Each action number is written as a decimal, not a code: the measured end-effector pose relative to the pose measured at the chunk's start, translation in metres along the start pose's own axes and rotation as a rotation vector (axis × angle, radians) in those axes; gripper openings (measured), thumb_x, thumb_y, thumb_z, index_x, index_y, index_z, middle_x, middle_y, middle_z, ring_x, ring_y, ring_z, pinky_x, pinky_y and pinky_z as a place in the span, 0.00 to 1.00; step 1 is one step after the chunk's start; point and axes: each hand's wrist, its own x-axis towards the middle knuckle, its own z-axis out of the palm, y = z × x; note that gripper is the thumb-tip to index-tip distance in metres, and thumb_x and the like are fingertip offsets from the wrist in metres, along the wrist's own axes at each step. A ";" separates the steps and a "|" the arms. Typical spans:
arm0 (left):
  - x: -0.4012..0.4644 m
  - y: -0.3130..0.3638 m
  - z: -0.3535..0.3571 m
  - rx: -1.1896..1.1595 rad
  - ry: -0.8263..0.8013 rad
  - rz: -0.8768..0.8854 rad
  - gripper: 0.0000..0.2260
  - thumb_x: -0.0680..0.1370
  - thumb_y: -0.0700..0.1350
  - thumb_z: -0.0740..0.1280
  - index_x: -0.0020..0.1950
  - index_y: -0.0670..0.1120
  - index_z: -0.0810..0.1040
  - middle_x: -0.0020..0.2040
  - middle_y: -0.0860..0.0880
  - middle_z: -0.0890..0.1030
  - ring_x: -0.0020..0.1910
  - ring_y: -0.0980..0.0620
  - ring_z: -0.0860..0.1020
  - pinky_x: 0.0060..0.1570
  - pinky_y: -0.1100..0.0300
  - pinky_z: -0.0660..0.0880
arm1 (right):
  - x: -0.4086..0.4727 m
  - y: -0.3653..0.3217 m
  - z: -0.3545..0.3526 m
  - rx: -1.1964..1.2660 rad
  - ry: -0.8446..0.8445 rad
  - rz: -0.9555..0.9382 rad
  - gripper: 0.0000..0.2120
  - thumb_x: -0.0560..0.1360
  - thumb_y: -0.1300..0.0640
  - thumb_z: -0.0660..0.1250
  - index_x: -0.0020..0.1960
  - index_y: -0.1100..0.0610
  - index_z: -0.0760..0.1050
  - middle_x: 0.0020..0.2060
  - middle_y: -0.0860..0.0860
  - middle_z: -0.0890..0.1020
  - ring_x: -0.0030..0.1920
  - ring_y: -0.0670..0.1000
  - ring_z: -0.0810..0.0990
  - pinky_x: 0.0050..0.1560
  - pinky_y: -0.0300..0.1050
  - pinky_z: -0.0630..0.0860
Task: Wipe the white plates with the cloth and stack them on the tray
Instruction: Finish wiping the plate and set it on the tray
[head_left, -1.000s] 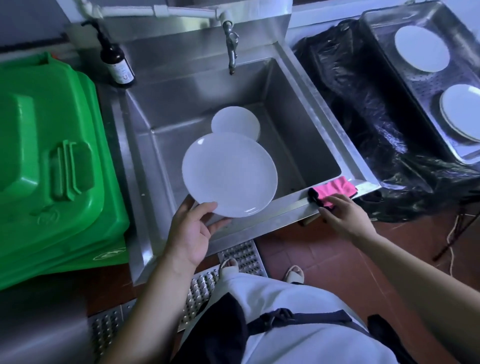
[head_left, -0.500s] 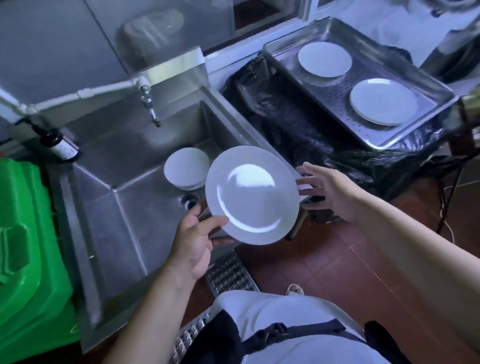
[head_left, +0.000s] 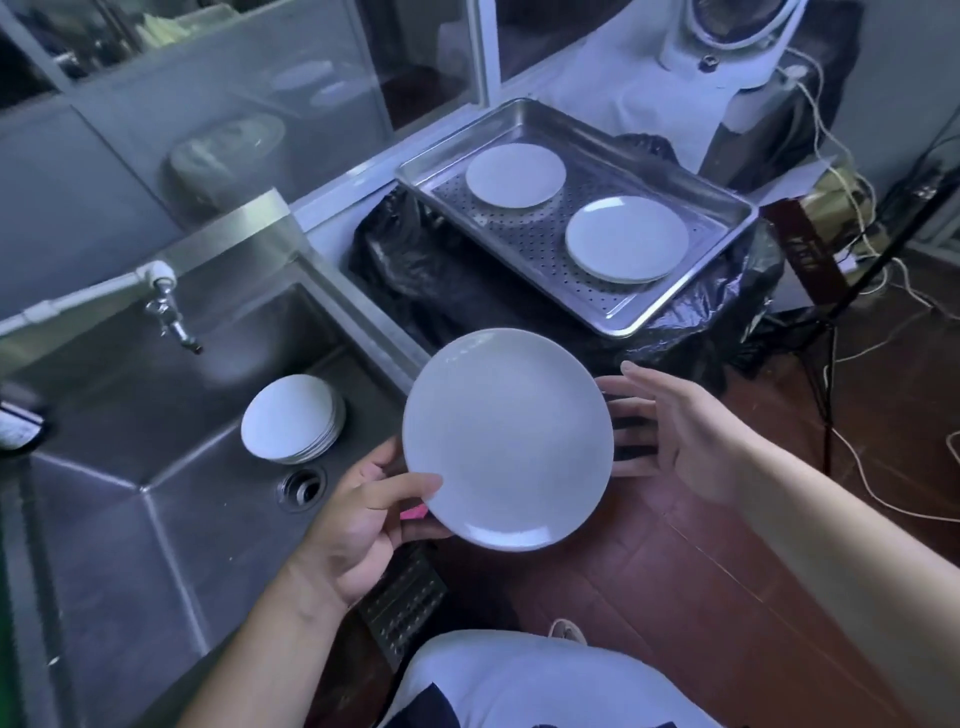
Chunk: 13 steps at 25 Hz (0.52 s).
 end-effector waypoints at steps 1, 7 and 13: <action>0.005 0.005 0.006 0.034 -0.004 0.003 0.23 0.70 0.35 0.72 0.65 0.46 0.81 0.62 0.39 0.82 0.49 0.39 0.80 0.38 0.50 0.84 | -0.001 -0.002 -0.005 0.012 0.001 -0.011 0.19 0.79 0.43 0.64 0.58 0.54 0.83 0.61 0.62 0.80 0.53 0.62 0.82 0.49 0.60 0.82; 0.058 0.034 0.046 0.066 -0.029 -0.027 0.21 0.73 0.39 0.70 0.67 0.45 0.78 0.61 0.40 0.84 0.49 0.44 0.85 0.43 0.42 0.84 | 0.012 -0.024 -0.043 0.077 0.141 -0.059 0.17 0.78 0.45 0.65 0.57 0.56 0.84 0.55 0.59 0.84 0.54 0.58 0.83 0.46 0.53 0.82; 0.143 0.055 0.079 0.038 0.002 -0.092 0.18 0.74 0.42 0.65 0.63 0.44 0.82 0.61 0.40 0.83 0.62 0.40 0.80 0.49 0.37 0.81 | 0.055 -0.083 -0.081 0.058 0.260 0.015 0.18 0.77 0.46 0.67 0.55 0.58 0.84 0.51 0.57 0.85 0.49 0.58 0.84 0.54 0.61 0.82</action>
